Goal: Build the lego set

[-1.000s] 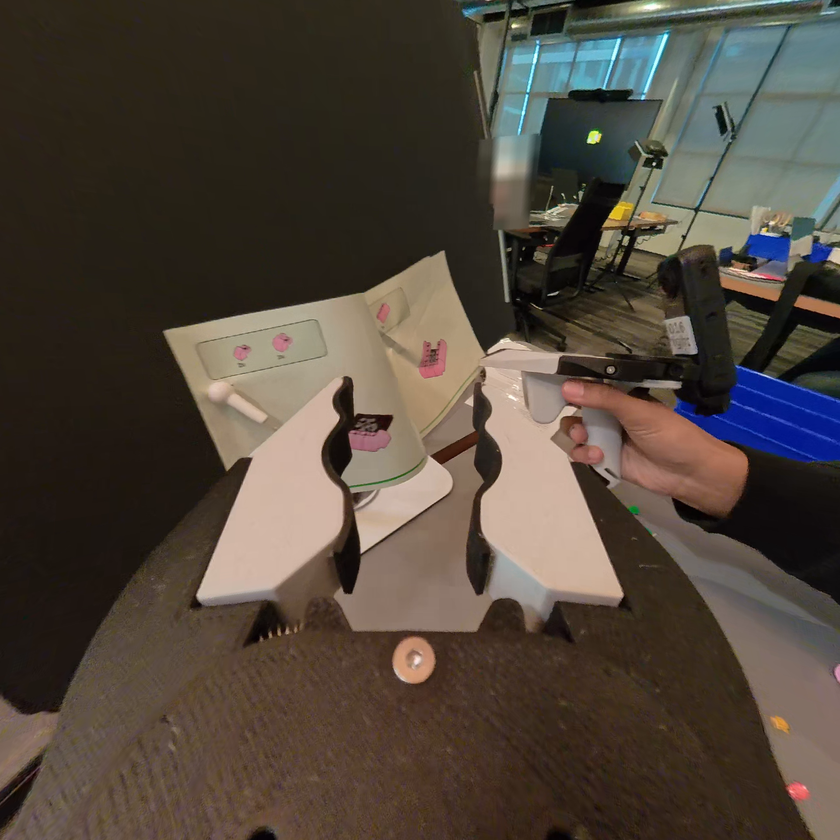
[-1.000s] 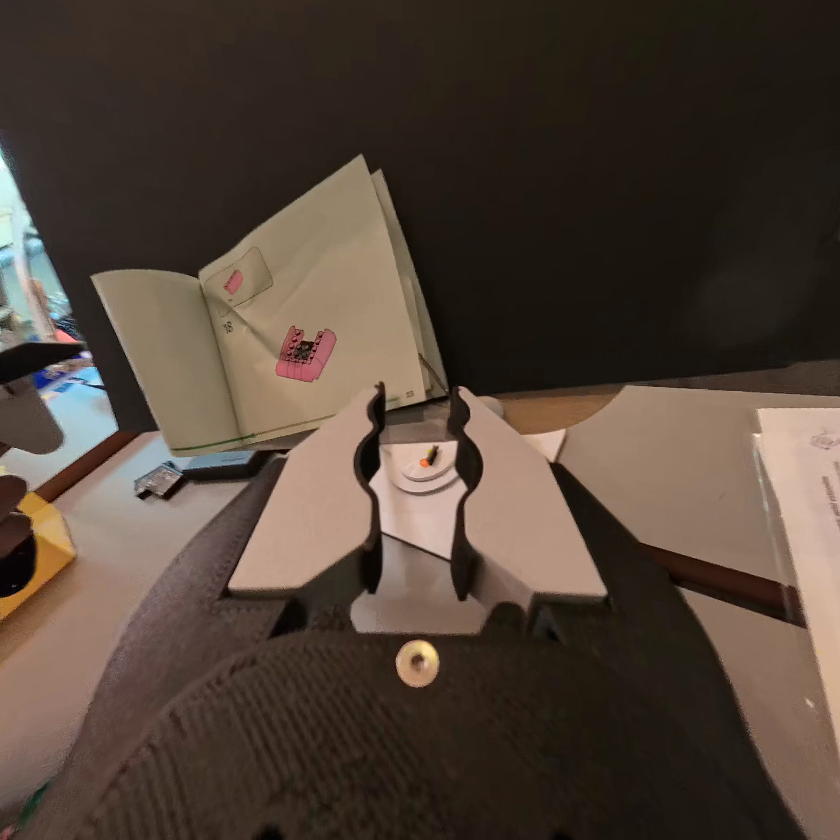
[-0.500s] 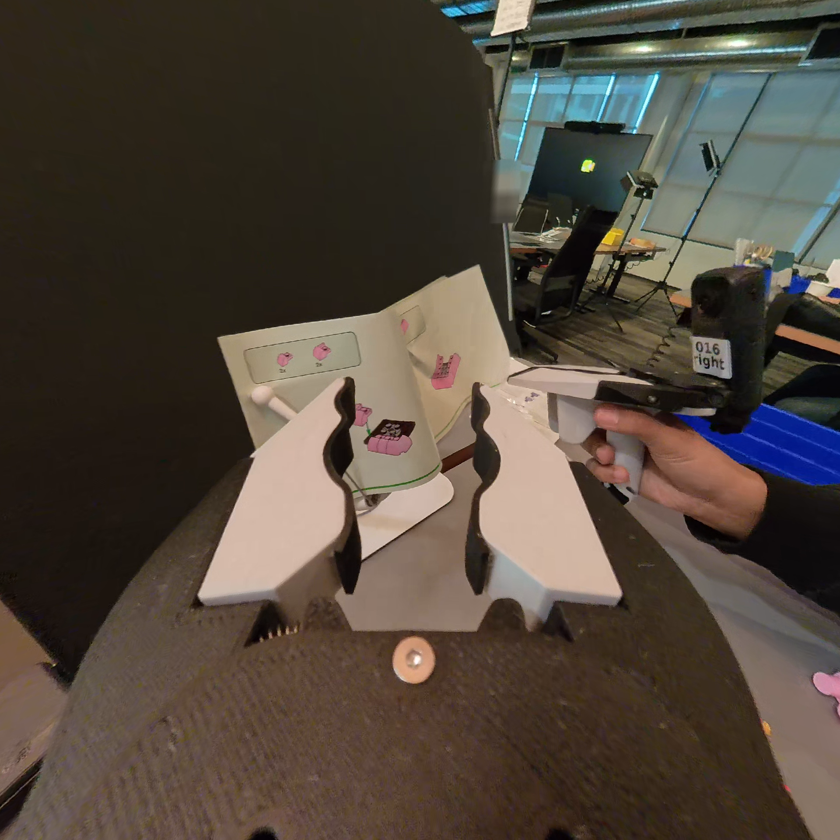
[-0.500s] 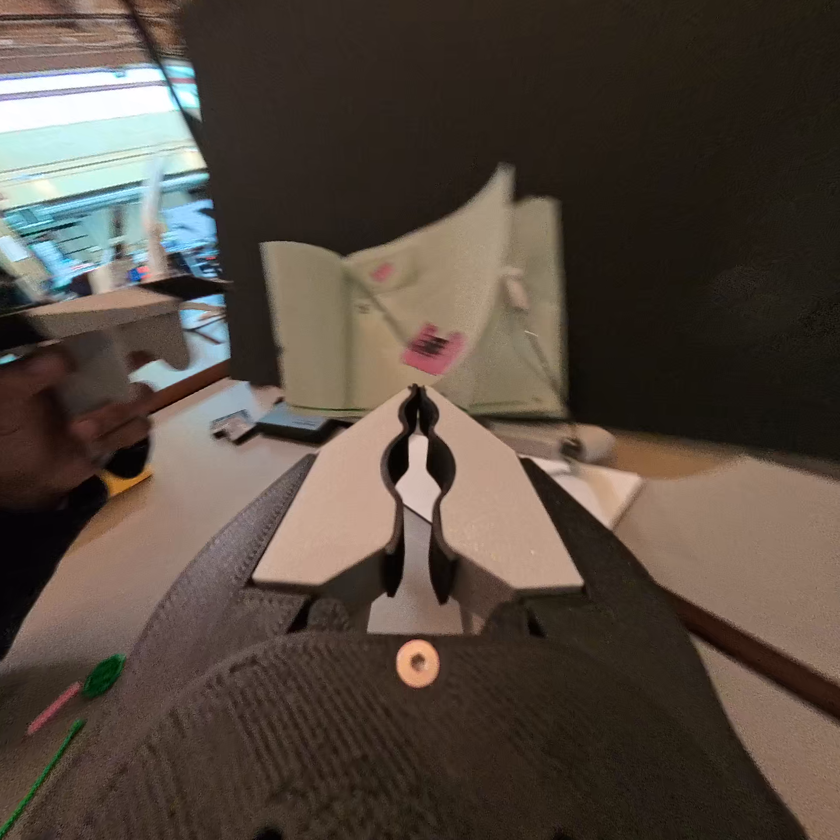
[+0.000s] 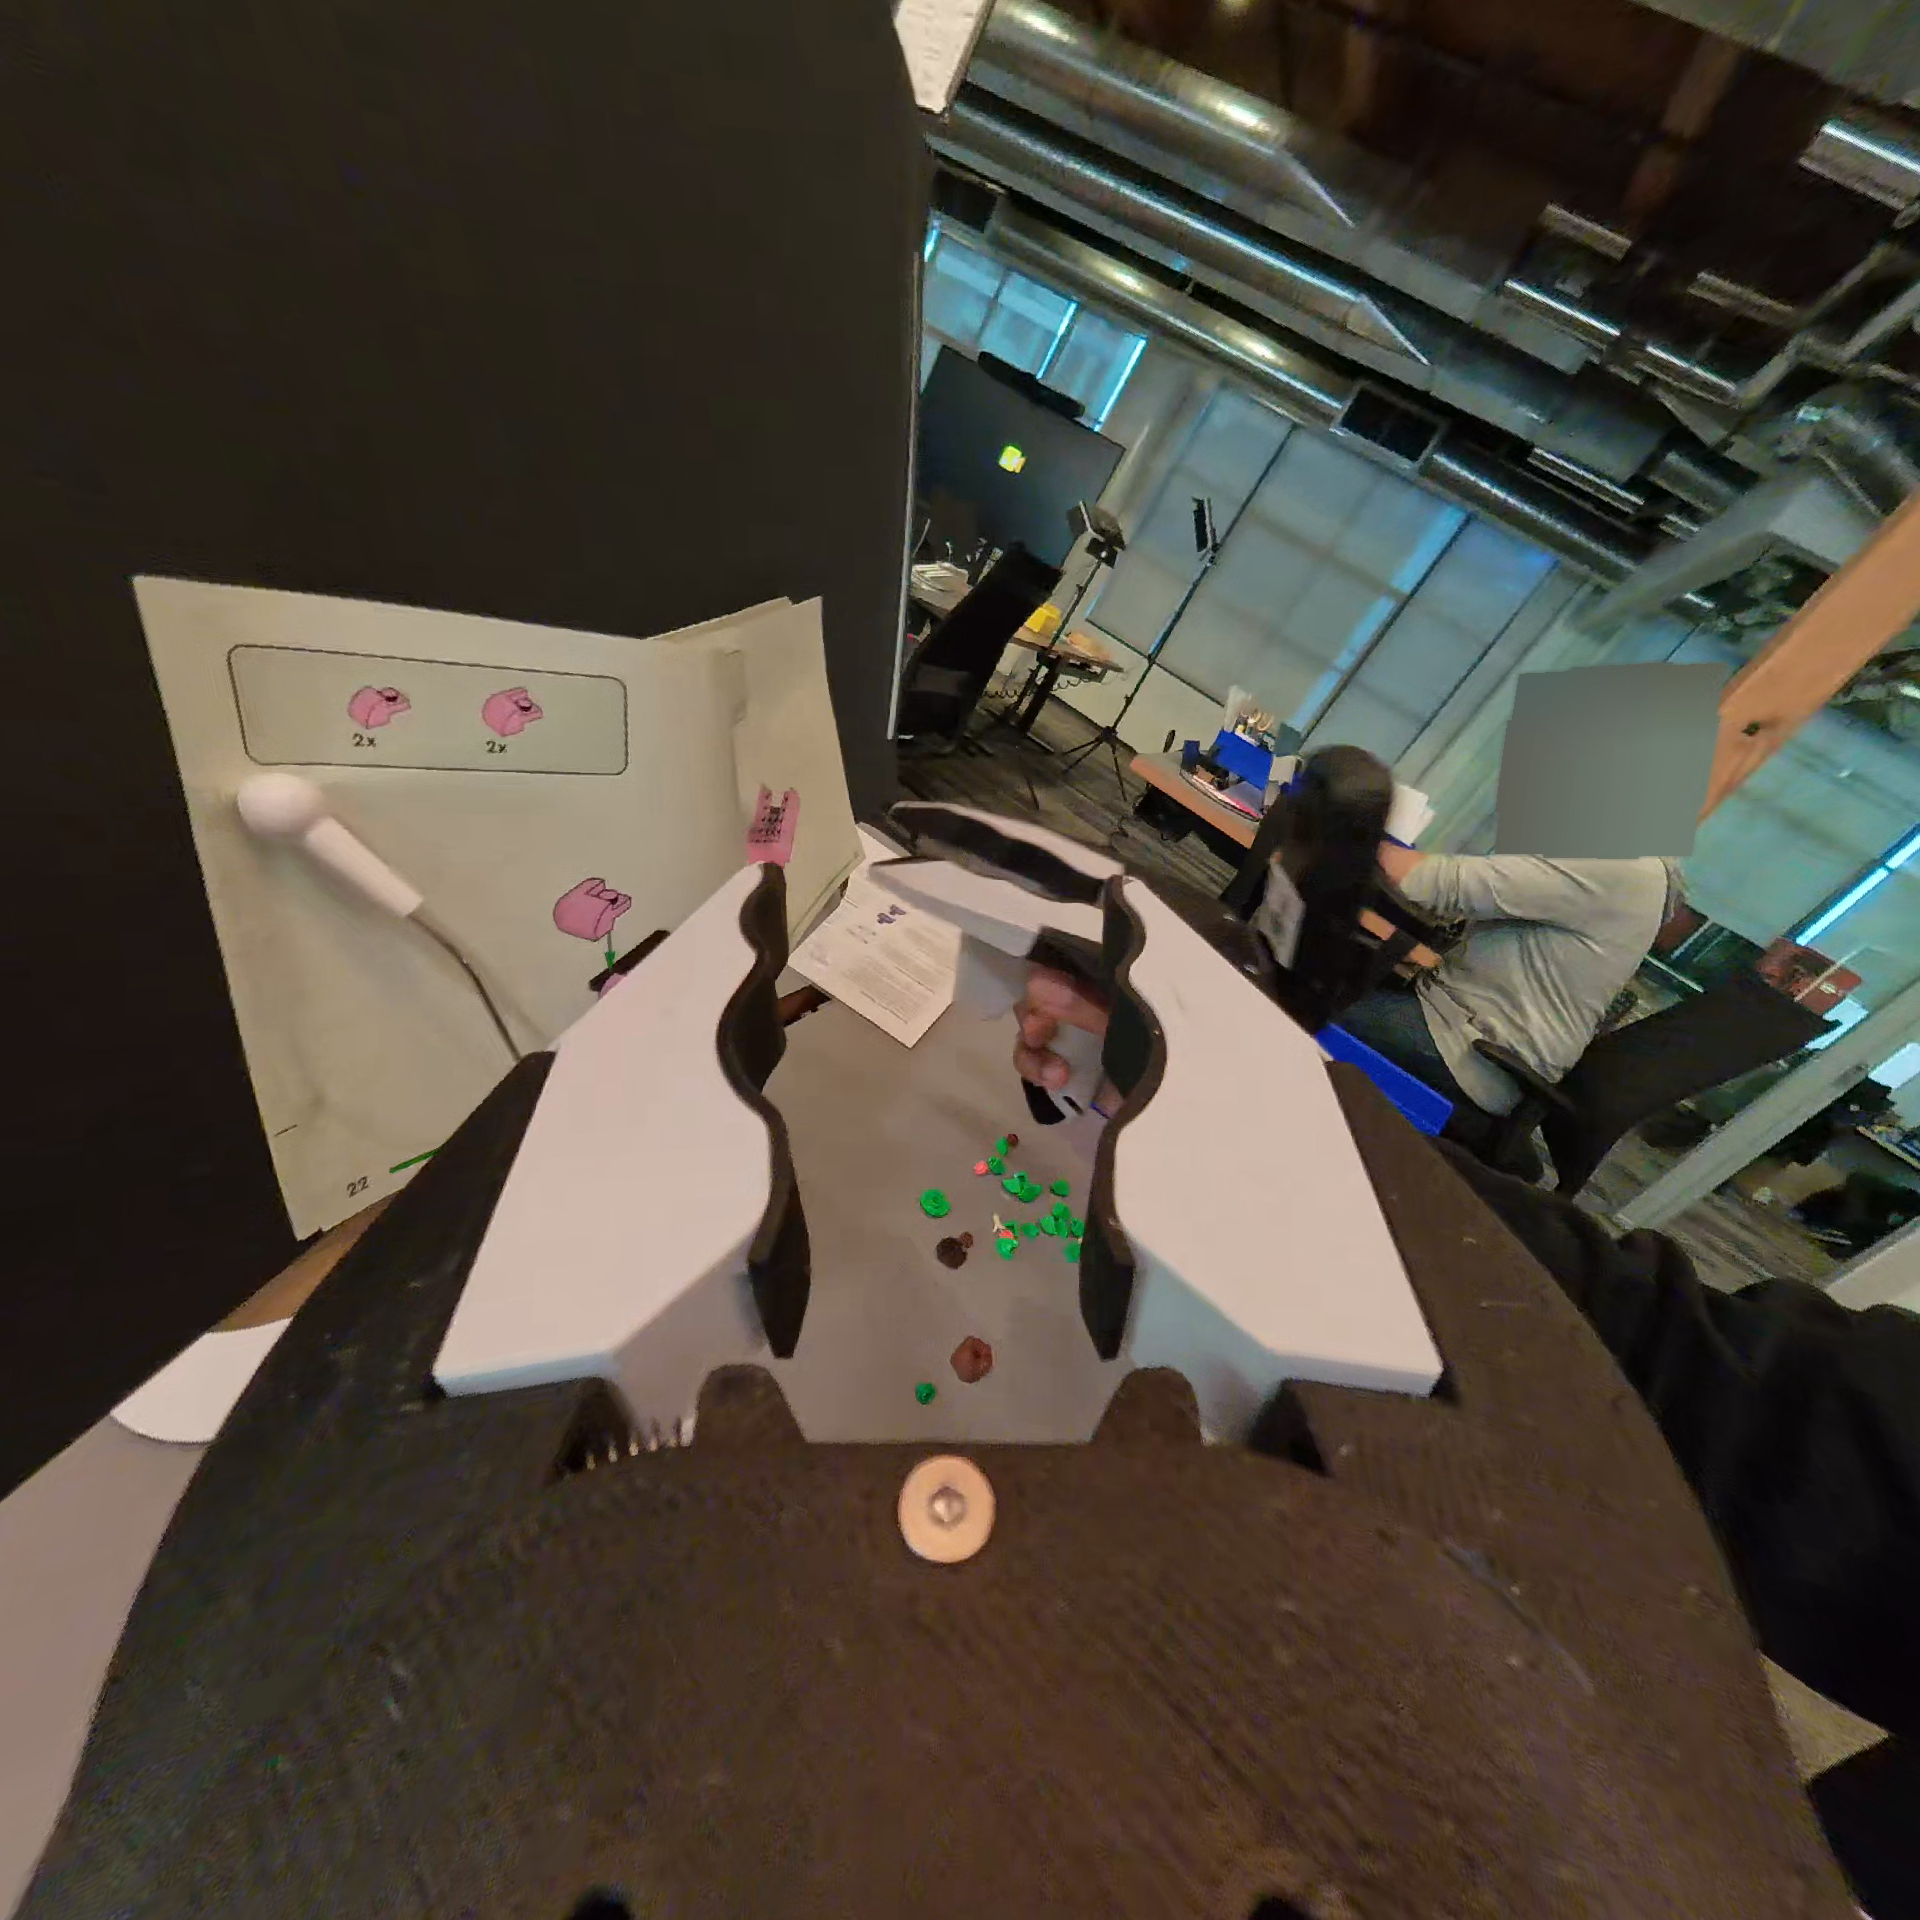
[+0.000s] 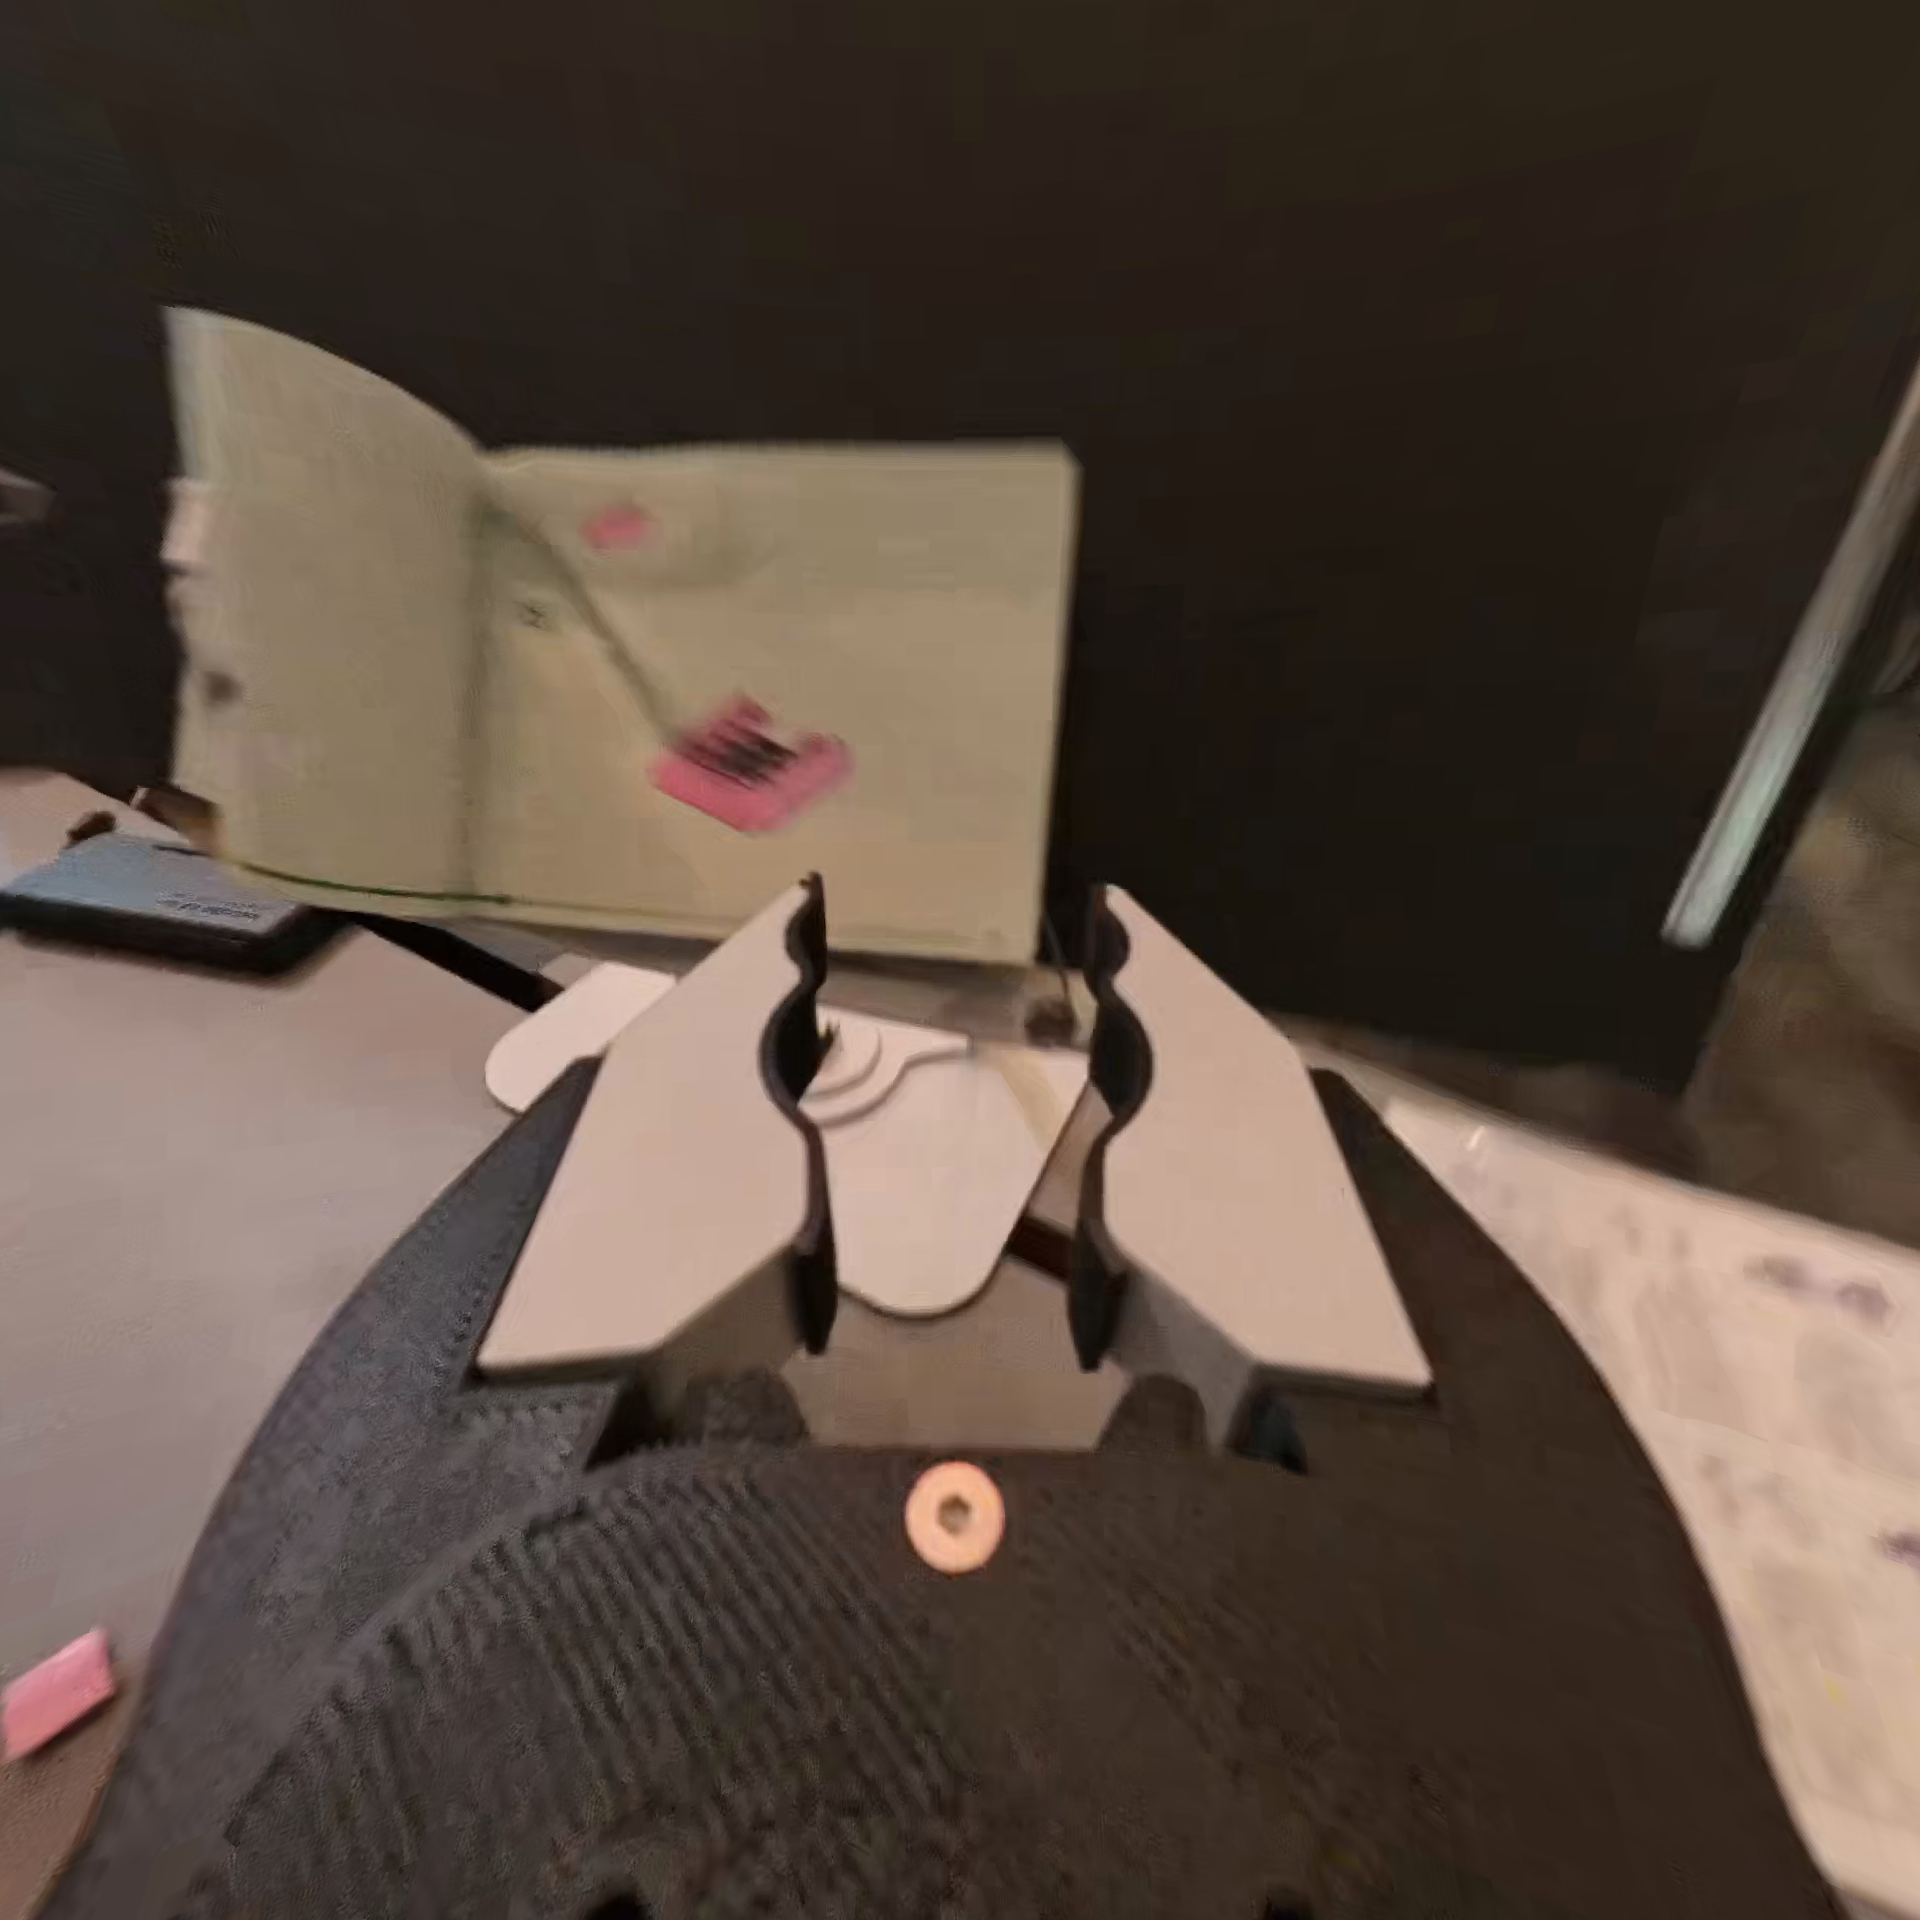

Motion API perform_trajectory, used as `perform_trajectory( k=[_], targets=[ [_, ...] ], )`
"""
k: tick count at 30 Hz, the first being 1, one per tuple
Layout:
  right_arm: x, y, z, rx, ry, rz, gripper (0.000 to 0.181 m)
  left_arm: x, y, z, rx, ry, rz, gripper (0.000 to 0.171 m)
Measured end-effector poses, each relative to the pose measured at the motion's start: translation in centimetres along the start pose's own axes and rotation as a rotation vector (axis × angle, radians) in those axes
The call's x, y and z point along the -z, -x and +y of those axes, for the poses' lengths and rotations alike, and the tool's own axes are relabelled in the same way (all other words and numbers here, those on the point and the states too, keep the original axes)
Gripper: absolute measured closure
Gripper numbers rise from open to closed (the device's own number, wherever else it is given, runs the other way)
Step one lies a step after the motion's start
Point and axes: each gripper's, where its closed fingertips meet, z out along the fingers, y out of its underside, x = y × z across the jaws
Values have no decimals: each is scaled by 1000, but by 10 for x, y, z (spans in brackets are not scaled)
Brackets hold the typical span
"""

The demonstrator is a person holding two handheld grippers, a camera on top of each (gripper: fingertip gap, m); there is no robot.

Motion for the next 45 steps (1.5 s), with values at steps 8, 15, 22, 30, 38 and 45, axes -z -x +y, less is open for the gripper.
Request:
perform_trajectory(
  k=[8,15,22,30,38,45],
  targets=[
    [-7,1,16,-123,58,-100,151,-5,-2,7,-44,31,-23,115],
    [-6,23,0,-63,8,-136,155,-11,-2,13,-72,55,-36,116],
    [-11,5,5,-344,54,-96,152,-11,0,14,-83,59,-51,117],
    [-7,16,-6,-374,4,-180,181,-10,0,12,-83,50,-50,117],
    [33,151,-37,575,-181,-386,181,-3,1,1,150,-15,34,95],
    [21,180,-34,650,-166,-402,181,4,14,7,59,57,-61,138]
  ],
)
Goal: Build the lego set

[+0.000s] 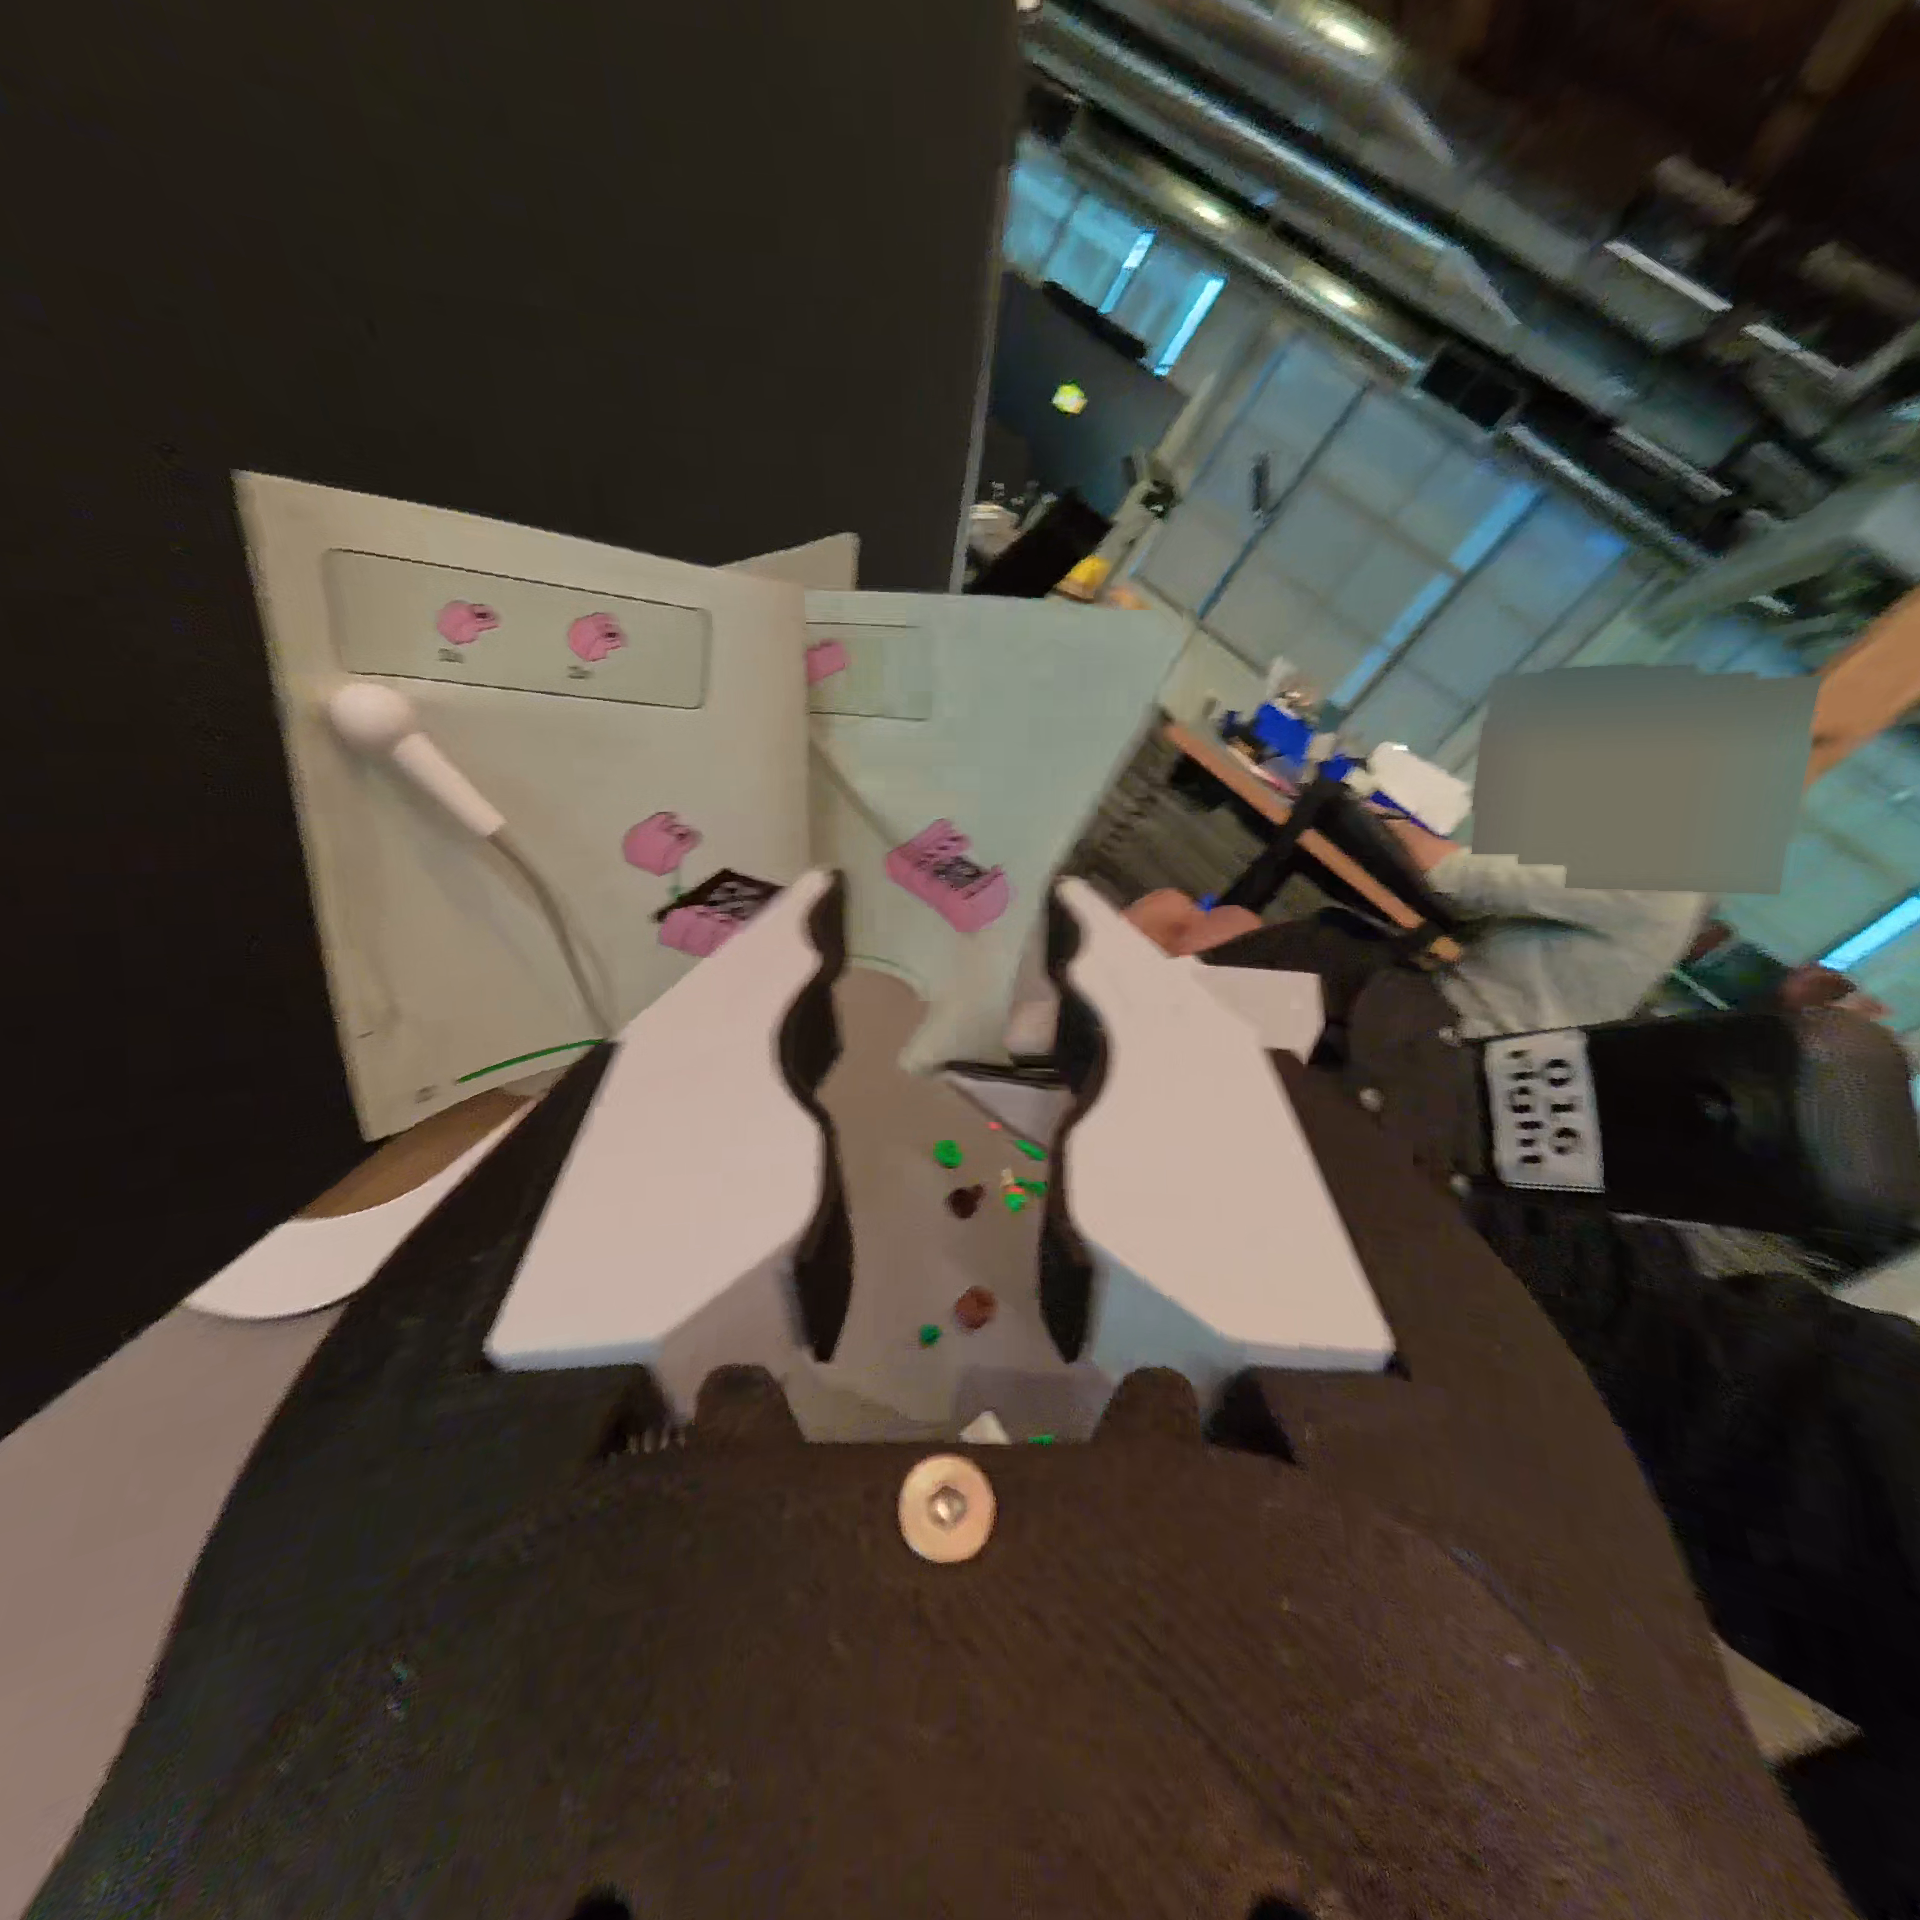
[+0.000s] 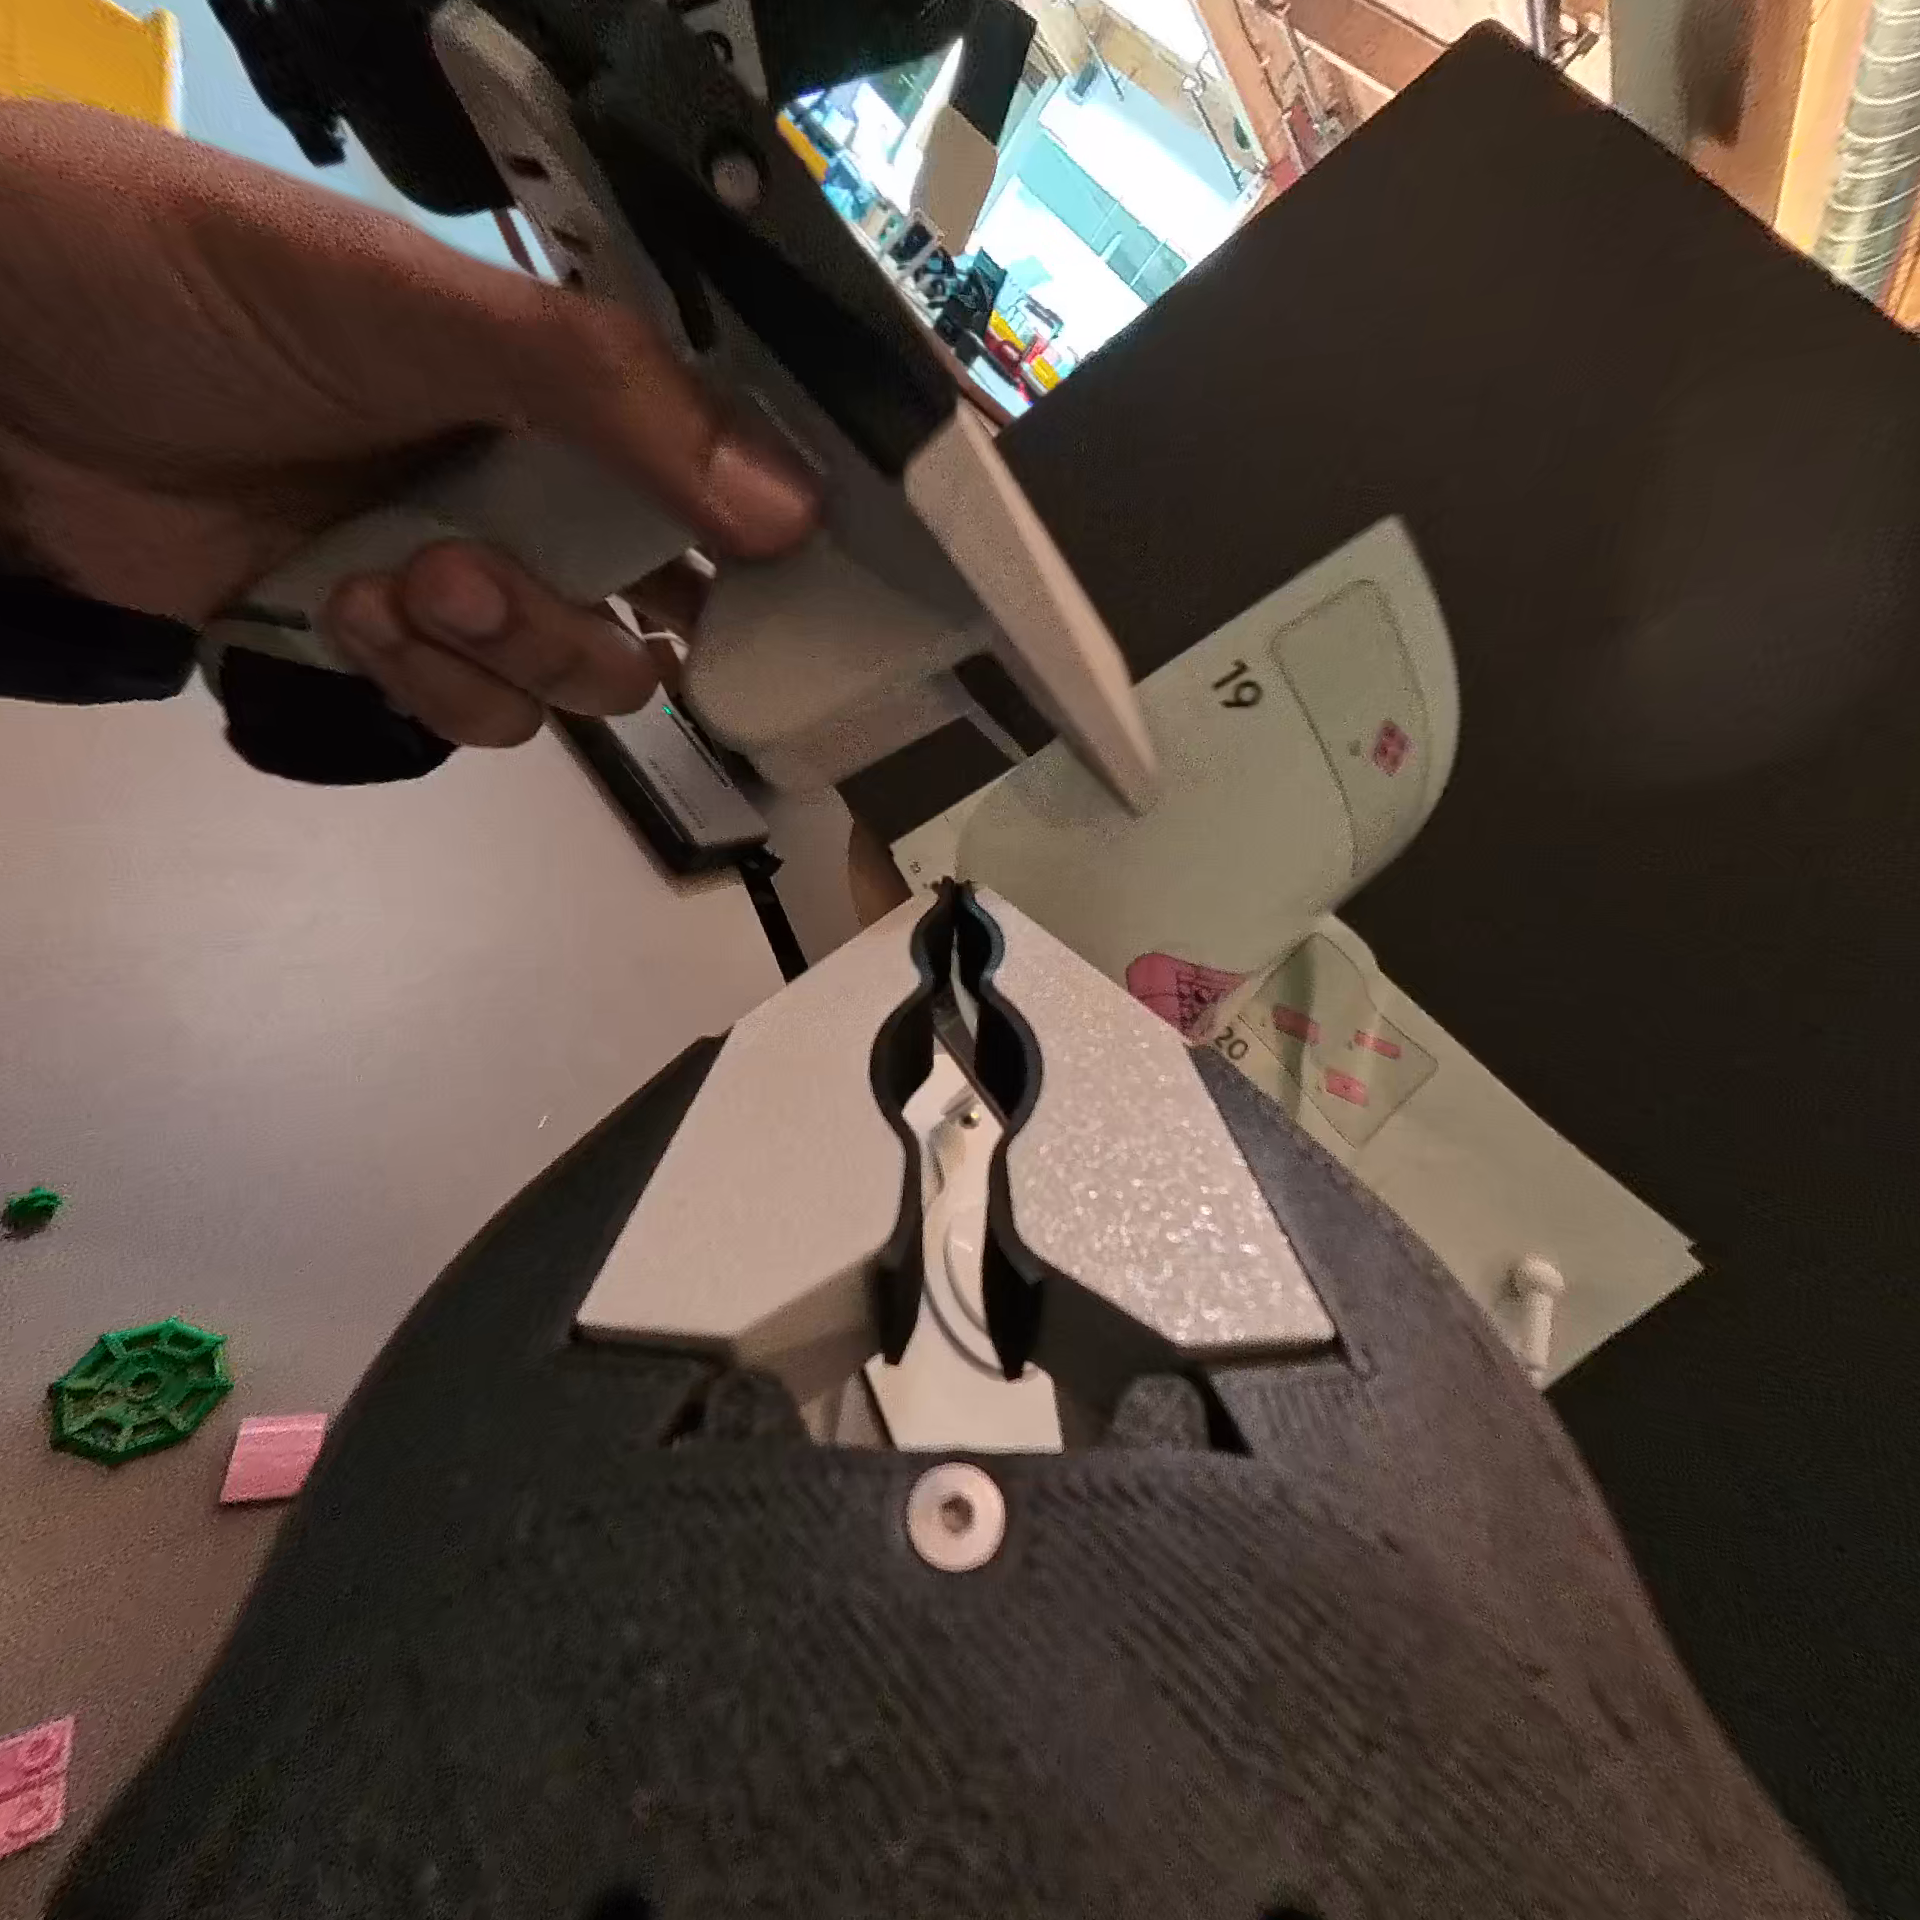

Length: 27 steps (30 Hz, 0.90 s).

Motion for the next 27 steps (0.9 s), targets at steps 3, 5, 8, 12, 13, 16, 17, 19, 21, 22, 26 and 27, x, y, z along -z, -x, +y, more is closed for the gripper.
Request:
perform_trajectory(
  k=[3,5,8,12,13,16,17,19,21,22,26,27],
  targets=[
    [1,8,-10,-2,-45,-63,167,9,20,-5,-10,-33,-74,171],
    [5,6,-18,0,-83,-72,163,12,29,-5,-4,-24,-84,171],
    [9,-22,-21,-46,-91,-5,162,16,39,-4,-7,-12,-115,171],
    [9,-92,37,-101,149,193,159,24,57,-3,-71,13,-236,171],
    [11,-110,63,-128,244,249,152,25,60,-4,-85,14,-260,171],
    [22,-145,107,-304,300,344,136,28,66,-4,-121,30,-322,171],
    [26,-149,115,-381,288,351,134,30,70,-4,-129,33,-357,167],
    [28,-146,126,-529,263,317,132,36,82,-8,-128,16,-454,135],
    [31,-142,134,-622,251,305,130,43,77,-24,-117,-81,-481,117],
    [32,-142,138,-647,243,303,131,49,69,-37,-144,-158,-496,106],
    [26,-131,142,-678,248,233,137,50,-9,-65,-388,-315,-467,108],
    [26,-131,143,-658,255,239,139,41,-36,-62,-434,-326,-415,110]
  ],
)
